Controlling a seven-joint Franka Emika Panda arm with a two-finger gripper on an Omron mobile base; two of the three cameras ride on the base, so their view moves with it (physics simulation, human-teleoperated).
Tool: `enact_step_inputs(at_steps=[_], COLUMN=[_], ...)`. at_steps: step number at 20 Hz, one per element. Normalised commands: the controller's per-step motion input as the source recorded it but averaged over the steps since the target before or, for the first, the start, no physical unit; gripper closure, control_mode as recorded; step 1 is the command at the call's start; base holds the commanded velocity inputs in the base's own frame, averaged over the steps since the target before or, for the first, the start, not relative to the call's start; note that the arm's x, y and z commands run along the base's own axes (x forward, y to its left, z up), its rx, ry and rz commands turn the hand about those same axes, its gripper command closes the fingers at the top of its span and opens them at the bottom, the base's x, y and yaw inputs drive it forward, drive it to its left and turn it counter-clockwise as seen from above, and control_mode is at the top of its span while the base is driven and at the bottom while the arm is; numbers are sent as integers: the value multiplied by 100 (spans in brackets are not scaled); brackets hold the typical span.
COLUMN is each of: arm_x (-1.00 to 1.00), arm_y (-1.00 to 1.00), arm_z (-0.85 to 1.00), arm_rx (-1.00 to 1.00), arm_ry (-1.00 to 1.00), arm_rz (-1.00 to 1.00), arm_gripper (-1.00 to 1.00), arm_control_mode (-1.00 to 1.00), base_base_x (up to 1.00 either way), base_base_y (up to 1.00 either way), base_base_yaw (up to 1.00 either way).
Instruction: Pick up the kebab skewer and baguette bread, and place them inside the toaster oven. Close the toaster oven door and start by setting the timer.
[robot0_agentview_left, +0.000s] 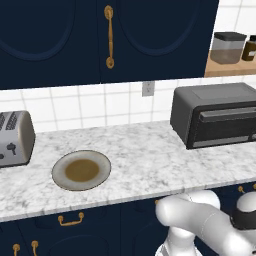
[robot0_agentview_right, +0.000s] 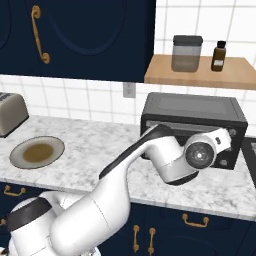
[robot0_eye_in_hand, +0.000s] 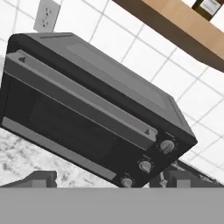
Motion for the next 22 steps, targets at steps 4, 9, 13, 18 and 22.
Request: enact_step_inputs(at_steps=[4,9,13,18,22], arm_x=[-4,7,8,33,32], arm_y=[-49,-24,-44,-27,-24], arm_z=[0,0,-2,-1,0], arm_rx=[13,10,5,11,20], arm_ry=[-22,-29,-18,-4,0], arm_rz=[-12,-11,-7,-11,-6], arm_gripper=[-100,-100,-100,-100,-100], arm_control_mode=[-100,-100,-100,-100,-100], base_base_x=[0,0,0,0,0], base_base_y=[0,0,0,0,0], base_base_yaw=[0,0,0,0,0])
